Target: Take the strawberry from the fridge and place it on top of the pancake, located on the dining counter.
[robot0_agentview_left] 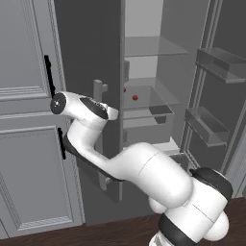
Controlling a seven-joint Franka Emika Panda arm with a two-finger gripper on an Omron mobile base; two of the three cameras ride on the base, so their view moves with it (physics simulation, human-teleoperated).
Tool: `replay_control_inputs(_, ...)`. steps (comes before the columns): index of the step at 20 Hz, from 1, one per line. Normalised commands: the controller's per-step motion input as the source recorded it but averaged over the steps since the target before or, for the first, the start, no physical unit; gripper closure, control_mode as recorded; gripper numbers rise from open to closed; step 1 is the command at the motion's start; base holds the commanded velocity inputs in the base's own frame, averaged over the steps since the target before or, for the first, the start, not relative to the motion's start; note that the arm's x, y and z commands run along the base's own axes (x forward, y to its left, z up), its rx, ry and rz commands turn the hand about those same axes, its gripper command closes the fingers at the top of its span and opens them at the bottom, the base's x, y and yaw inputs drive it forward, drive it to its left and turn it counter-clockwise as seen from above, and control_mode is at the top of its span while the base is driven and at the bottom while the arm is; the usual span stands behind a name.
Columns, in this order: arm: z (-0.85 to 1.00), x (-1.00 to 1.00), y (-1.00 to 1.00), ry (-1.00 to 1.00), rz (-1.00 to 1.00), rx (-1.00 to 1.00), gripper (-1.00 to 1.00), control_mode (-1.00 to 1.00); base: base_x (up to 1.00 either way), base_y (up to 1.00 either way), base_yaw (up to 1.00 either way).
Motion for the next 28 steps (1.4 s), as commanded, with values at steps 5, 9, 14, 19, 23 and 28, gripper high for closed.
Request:
replay_control_inputs(5,0.0,-0.18,0.32,-0.05,-0.23,0.0,-1.0,-1.0,0.0,0.0,0.0)
replay_control_inputs(9,0.0,0.0,0.46,-0.05,-0.15,0.02,-1.0,-1.0,0.0,0.0,0.0)
replay_control_inputs(14,0.0,-0.39,0.09,0.0,-0.01,0.02,-1.0,-1.0,0.0,0.0,0.0)
replay_control_inputs(19,0.02,-0.7,-0.45,0.0,0.09,0.14,-1.0,-1.0,0.0,0.0,0.0)
replay_control_inputs(23,0.0,-0.65,-0.7,0.04,0.13,0.31,-1.0,-1.0,0.0,0.0,0.0)
replay_control_inputs(28,0.0,-0.12,-0.98,0.16,0.01,0.56,-1.0,-1.0,0.0,0.0,0.0)
